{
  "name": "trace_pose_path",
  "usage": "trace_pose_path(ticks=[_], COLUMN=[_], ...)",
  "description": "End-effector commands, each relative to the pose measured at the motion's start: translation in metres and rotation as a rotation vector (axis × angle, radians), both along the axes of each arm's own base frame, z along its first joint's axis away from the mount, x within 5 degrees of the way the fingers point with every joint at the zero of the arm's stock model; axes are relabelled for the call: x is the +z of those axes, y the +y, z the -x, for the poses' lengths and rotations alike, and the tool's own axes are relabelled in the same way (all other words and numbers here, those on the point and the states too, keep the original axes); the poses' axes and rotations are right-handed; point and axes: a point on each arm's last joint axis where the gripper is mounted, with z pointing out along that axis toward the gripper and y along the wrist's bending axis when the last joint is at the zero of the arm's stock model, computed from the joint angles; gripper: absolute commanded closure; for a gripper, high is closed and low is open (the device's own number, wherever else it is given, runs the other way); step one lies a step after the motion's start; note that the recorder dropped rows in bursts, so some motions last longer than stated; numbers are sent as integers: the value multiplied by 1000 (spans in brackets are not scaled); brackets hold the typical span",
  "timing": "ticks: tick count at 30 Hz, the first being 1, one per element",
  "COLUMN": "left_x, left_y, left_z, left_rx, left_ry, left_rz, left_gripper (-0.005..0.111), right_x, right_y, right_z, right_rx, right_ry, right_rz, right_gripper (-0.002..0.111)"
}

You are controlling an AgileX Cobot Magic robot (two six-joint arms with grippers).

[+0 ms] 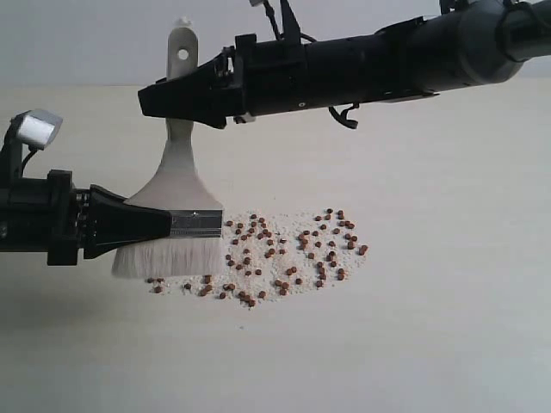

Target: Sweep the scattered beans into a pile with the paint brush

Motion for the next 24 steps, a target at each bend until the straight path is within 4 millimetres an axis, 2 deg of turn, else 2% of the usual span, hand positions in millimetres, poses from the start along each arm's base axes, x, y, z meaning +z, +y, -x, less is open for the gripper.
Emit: trace_pose_path(ticks=[1,11,14,16,19,21,24], left_x=[2,2,2,2,2,2,2], left_y=[0,0,0,0,0,0,0], left_z=[-2,-2,-2,-2,-2,-2,-2], left_rx=[6,8,8,7,7,7,7], left_ry=[-2,-2,-2,-4,-4,-4,-4], left_rz=[22,23,23,23,23,23,23], left_gripper=[107,107,107,107,107,107,107], right_x=[1,-1,-4,-8,-13,-13,-11], right_y=[1,1,2,2,2,2,2], right_z=[-2,-3,-3,-4,-5,-5,-3], right_rx=[-22,-22,-18,-18,-17,-15,6], right_ry=[-7,0,3,12,21,-2,-38], right_rz=[8,9,10,14,19,18,4], right_gripper=[53,53,57,69,95,109,108])
